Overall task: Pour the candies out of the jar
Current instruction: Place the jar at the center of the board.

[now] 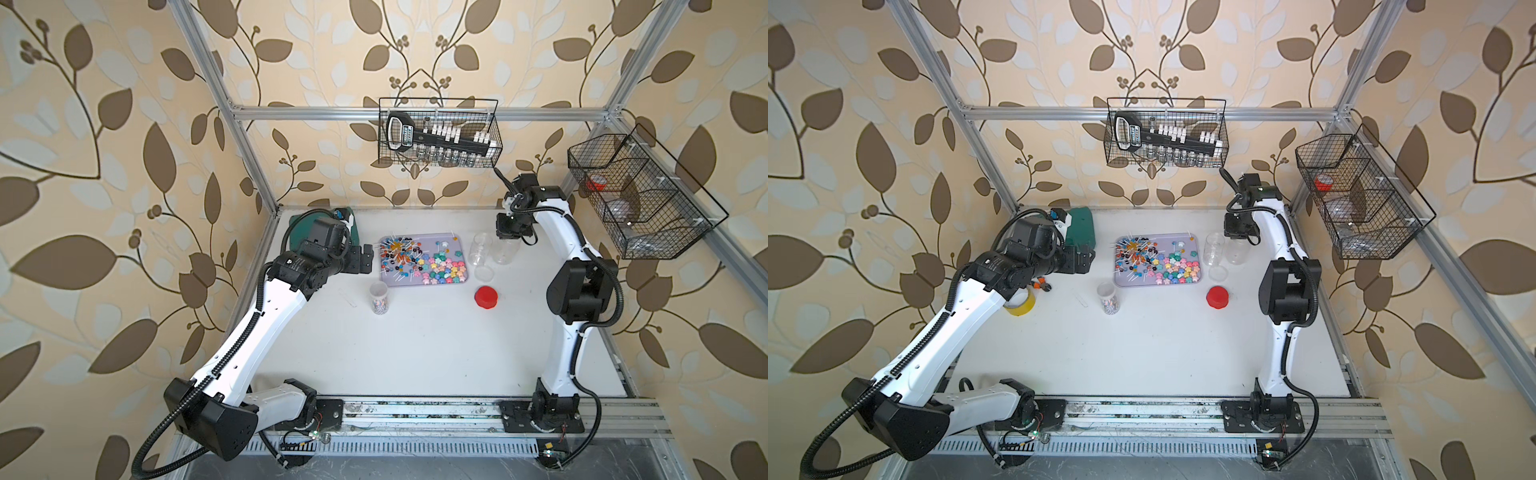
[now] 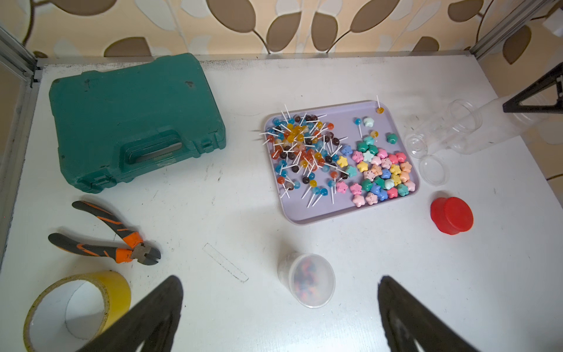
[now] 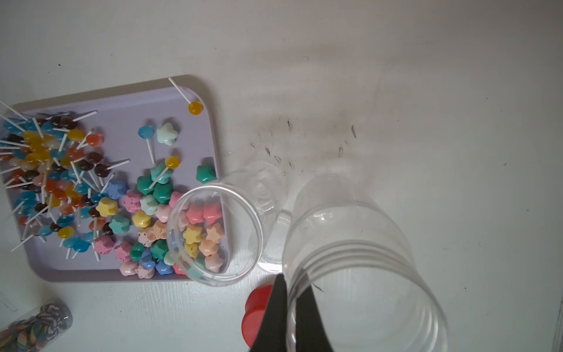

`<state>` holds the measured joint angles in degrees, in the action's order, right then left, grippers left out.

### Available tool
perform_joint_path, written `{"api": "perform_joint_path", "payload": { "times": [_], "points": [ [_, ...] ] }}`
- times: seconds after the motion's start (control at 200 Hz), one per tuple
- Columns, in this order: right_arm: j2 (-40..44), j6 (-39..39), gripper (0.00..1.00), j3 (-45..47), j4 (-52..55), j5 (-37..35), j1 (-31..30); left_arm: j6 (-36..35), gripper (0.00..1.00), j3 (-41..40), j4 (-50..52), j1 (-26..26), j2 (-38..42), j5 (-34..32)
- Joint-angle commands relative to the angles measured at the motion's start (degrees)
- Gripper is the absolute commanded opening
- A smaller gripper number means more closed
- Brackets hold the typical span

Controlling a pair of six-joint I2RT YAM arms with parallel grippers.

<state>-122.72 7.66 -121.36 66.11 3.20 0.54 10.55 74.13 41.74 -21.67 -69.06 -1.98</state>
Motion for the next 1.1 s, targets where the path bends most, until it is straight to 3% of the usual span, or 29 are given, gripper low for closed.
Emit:
{"api": "perform_joint_path", "payload": {
  "times": [0.0, 0.78, 0.9, 1.095],
  "points": [
    [-2.25, -0.98, 0.0, -2.13, 1.71, 0.51, 0.99, -1.19, 0.99, 0.56, 0.93, 0.31, 0.5, 0.48],
    [-4.06, -0.81, 0.0, 0.78, -1.96, 2.93, 1.13, 1.47, 0.99, -2.4, -0.87, 0.31, 2.11, 0.94],
    [-3.35, -0.82, 0.11, 0.76, -1.8, 2.17, 1.09, 1.31, 0.99, -2.36, -0.87, 0.31, 1.99, 1.4],
    [-1.62, -0.81, 0.2, 0.45, -1.86, 1.59, 1.05, 1.3, 0.99, -2.44, -0.52, 0.31, 2.13, 1.88]
  ]
}}
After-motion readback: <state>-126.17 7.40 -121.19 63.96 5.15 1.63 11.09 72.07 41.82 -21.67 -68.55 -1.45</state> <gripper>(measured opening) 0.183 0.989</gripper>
